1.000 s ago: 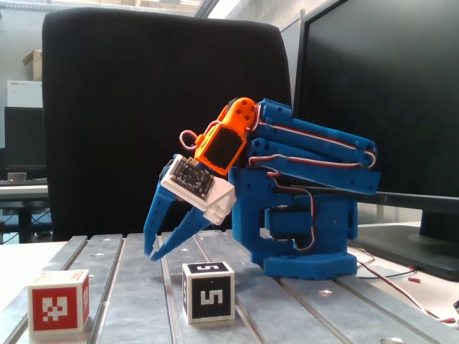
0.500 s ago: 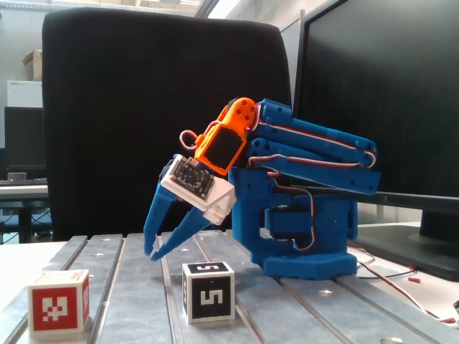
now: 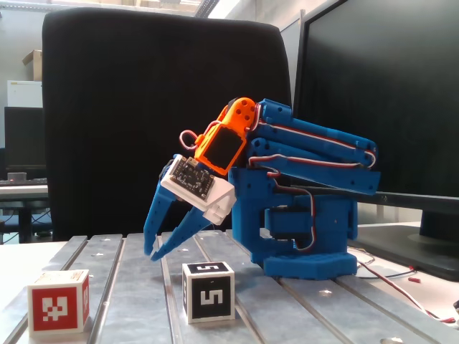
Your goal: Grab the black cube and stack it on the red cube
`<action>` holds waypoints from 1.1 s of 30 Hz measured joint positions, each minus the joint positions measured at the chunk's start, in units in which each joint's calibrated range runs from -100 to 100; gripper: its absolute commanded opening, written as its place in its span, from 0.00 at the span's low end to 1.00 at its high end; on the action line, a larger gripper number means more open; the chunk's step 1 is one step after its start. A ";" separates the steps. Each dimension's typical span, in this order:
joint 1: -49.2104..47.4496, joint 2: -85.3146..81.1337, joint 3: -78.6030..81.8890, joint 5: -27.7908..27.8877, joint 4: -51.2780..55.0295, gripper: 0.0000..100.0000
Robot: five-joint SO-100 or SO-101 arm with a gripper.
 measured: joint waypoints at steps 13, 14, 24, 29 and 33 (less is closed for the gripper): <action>-0.15 0.68 0.00 0.16 -5.59 0.01; -0.15 0.76 0.00 0.16 -5.59 0.01; 0.00 0.76 -0.45 0.21 -7.22 0.01; -0.07 3.30 -4.71 0.21 -7.39 0.01; -0.22 12.68 -11.05 0.21 -8.34 0.01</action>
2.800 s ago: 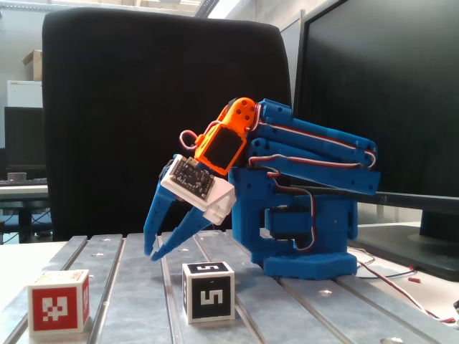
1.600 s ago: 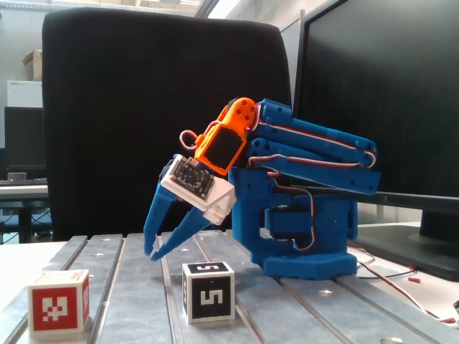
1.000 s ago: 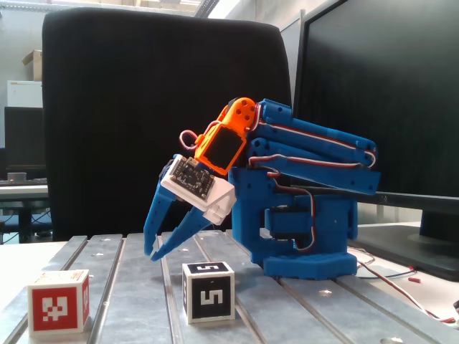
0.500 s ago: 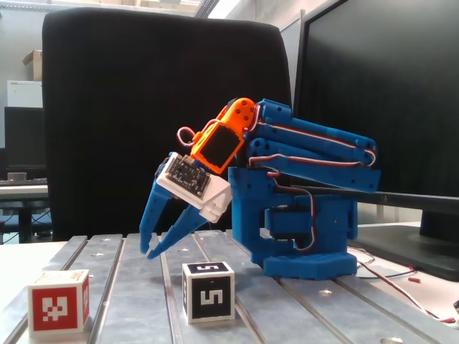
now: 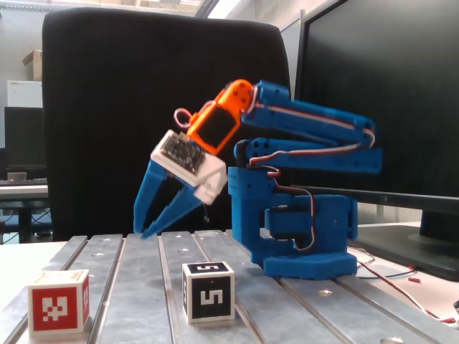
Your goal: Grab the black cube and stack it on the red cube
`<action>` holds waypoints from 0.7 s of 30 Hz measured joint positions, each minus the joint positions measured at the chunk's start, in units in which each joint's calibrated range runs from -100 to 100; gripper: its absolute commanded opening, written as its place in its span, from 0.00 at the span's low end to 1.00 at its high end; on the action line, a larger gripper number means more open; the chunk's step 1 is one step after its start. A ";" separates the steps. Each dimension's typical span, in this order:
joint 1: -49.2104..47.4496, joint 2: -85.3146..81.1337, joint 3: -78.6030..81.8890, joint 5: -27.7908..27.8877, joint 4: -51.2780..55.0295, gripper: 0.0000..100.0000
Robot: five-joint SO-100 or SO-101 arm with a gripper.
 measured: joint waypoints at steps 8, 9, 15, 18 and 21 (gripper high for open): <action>-0.22 24.36 -17.30 -0.52 0.09 0.01; -0.22 27.06 -19.29 -1.05 0.09 0.01; -5.04 39.75 -28.71 -5.14 2.41 0.01; -7.93 43.55 -31.97 -8.97 3.27 0.01; -11.85 44.99 -32.88 -11.60 3.27 0.01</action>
